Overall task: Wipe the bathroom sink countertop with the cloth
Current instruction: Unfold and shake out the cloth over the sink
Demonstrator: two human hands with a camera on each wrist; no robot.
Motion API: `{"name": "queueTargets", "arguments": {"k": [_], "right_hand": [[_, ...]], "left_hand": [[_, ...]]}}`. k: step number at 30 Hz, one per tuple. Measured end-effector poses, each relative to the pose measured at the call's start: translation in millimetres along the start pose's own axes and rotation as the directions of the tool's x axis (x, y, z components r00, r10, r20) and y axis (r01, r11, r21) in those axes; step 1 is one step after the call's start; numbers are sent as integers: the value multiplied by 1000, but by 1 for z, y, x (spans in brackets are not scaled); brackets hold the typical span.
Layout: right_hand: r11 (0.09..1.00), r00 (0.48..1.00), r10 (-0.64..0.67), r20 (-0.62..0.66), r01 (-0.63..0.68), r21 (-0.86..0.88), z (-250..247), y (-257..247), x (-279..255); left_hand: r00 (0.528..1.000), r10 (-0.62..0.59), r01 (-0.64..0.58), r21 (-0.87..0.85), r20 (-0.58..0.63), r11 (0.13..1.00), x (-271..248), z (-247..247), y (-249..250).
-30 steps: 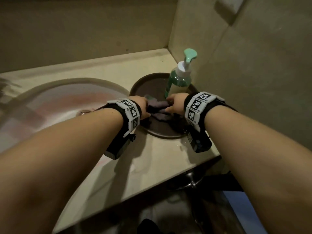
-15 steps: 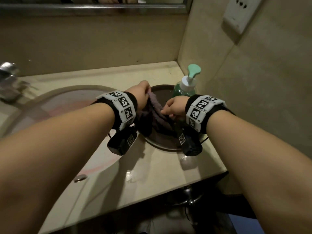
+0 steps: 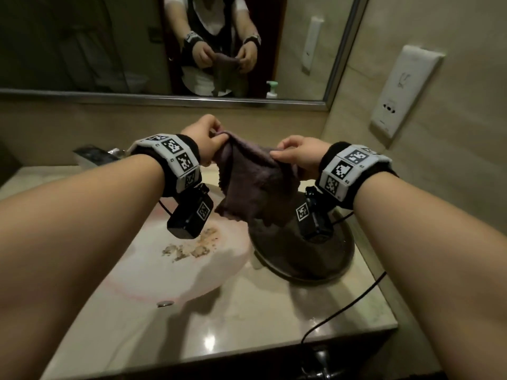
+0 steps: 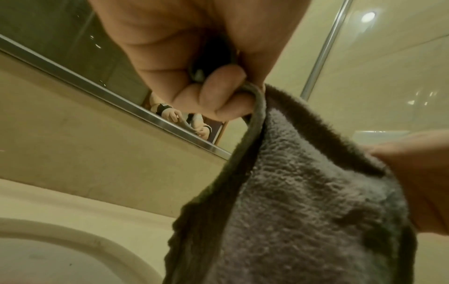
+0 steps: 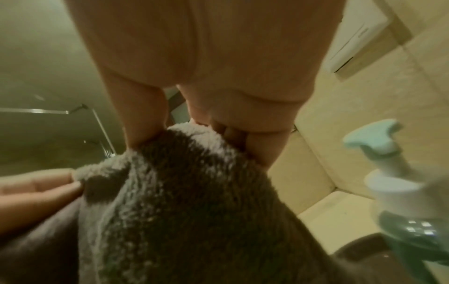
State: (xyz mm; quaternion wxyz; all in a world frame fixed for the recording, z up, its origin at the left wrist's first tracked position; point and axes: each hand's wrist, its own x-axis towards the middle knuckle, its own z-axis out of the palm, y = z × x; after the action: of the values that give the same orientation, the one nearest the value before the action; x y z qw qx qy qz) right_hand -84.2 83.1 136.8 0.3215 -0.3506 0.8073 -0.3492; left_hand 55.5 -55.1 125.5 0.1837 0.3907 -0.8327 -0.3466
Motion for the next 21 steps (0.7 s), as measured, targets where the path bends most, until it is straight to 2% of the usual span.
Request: {"name": "queueTargets", "arguments": {"k": [3, 8, 12, 18, 21], "right_hand": [[964, 997, -72, 21, 64, 260, 0, -26, -12], [879, 973, -209, 95, 145, 454, 3, -63, -33], [869, 946, -295, 134, 207, 449, 12, -76, -39], [818, 919, -372, 130, 258, 513, 19, -82, -38], [851, 911, -391, 133, 303, 430, 17, -83, -41]], "left_hand": [[999, -22, 25, 61, -38, 998, -6, -17, -5], [971, -230, 239, -169, 70, 956, -18, -20, -22], [942, -292, 328, -261, 168, 908, -31, -15, -23], [898, -241, 354, -278, 367, 893, -41, -15, -17], [888, -211, 359, -330, 408, 873, -49, -13, -15]]}}
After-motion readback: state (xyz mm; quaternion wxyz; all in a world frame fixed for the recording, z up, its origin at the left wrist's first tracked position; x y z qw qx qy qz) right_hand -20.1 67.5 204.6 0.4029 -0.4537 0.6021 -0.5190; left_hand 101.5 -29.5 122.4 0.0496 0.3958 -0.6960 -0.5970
